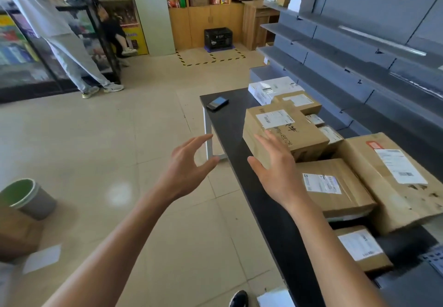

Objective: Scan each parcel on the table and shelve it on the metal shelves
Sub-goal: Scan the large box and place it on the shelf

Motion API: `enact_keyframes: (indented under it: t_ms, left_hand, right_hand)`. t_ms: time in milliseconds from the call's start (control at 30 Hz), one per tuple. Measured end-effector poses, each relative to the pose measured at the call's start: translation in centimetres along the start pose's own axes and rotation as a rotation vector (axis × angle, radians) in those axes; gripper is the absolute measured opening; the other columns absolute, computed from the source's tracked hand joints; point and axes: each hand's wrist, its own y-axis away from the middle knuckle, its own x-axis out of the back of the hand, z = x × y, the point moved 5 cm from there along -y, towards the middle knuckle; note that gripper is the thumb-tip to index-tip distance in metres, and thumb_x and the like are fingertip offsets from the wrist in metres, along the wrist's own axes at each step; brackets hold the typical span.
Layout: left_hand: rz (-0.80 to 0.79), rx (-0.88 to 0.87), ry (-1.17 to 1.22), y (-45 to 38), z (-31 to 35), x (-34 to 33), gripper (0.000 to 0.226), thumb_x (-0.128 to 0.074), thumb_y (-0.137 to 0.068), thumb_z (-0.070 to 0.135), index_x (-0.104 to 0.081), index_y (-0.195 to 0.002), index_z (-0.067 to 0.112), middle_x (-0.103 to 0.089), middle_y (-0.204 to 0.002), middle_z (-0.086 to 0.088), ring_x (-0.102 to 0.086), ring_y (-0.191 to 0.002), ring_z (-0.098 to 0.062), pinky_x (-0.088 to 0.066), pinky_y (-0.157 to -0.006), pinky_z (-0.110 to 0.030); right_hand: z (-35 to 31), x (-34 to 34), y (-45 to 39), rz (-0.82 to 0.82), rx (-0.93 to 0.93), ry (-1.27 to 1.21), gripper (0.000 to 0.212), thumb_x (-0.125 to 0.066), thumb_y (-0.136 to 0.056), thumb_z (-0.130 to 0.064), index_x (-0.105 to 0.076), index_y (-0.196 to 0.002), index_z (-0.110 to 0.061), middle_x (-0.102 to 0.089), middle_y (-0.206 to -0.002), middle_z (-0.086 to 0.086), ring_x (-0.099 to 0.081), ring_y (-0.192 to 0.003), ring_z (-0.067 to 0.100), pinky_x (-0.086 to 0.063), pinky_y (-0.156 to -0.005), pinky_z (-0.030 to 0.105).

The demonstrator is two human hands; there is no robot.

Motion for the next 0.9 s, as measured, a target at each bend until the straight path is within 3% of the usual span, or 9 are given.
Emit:
enact_keyframes:
  t_ms: [200, 467, 900]
  left_hand:
    - [0.038, 0.018, -0.019, -6.8, -0.9, -1.1, 0.060, -0.066, -0.094, 0.048, -0.045, -0.149, 0.039, -0.052, -0.150, 0.009, -0.046, -0.138, -0.021, -0.047, -0.107, -0.056]
    - [0.096, 0.041, -0.006, -13.9, -3.5, -0.6, 0.058, -0.068, -0.095, 0.043, -0.049, -0.148, 0.032, -0.055, -0.148, 0.007, -0.050, -0.135, -0.018, -0.048, -0.106, -0.055]
    - [0.100, 0.080, 0.053, -30.3, -15.1, 3.8, 0.055, -0.069, -0.095, 0.039, -0.051, -0.147, 0.034, -0.058, -0.142, 0.012, -0.052, -0.131, -0.014, -0.048, -0.105, -0.050]
  right_hand:
    - [2.4, -1.2, -7.3, -0.052, 0.036, 0.039, 0.057, -0.062, -0.100, -0.033, -0.043, -0.153, -0.027, -0.030, -0.165, -0.003, -0.019, -0.154, 0.014, -0.024, -0.124, 0.039]
    - [3.4, -3.6, -16.0, -0.097, 0.065, 0.044, 0.056, -0.061, -0.101, -0.036, -0.042, -0.153, -0.029, -0.030, -0.165, -0.004, -0.022, -0.153, 0.016, -0.030, -0.122, 0.044]
    - [2.3, -13.0, -32.2, -0.100, -0.002, -0.004, 0.058, -0.066, -0.098, -0.027, -0.045, -0.152, -0.026, -0.033, -0.163, -0.005, -0.027, -0.150, 0.013, -0.025, -0.115, 0.026]
